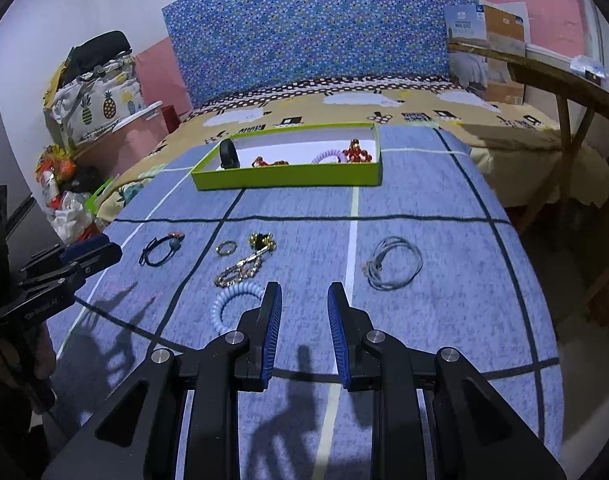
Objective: Organize jewelry
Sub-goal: 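Move both open tools back toward the remaining jewelry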
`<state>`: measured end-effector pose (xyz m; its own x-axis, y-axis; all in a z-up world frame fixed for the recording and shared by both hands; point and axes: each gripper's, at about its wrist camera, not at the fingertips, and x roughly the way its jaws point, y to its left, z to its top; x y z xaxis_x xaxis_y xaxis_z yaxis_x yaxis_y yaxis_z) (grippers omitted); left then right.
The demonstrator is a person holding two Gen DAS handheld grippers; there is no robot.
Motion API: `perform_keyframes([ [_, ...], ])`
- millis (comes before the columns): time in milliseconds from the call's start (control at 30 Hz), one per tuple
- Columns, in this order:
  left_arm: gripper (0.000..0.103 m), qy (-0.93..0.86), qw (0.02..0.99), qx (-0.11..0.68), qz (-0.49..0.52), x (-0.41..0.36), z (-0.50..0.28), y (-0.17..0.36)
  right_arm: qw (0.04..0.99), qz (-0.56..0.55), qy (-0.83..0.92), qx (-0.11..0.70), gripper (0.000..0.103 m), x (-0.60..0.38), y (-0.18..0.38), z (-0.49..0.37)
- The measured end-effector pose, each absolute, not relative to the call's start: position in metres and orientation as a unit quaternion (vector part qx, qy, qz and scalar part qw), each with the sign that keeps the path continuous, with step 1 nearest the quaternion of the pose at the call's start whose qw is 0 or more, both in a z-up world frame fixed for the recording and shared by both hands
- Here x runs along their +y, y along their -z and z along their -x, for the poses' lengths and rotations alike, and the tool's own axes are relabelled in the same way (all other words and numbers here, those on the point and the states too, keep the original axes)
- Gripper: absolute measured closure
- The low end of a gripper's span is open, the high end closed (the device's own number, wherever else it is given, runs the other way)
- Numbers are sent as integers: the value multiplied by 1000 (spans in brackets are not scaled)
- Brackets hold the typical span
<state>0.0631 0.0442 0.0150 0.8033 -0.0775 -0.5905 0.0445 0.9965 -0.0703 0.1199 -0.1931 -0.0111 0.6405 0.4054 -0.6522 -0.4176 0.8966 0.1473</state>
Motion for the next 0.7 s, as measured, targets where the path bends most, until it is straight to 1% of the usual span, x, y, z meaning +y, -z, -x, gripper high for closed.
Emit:
perform_keyframes([
  [700,60,44,940,337,17,38,-87,0,893,8,-239,382,79,-179,28,-132],
])
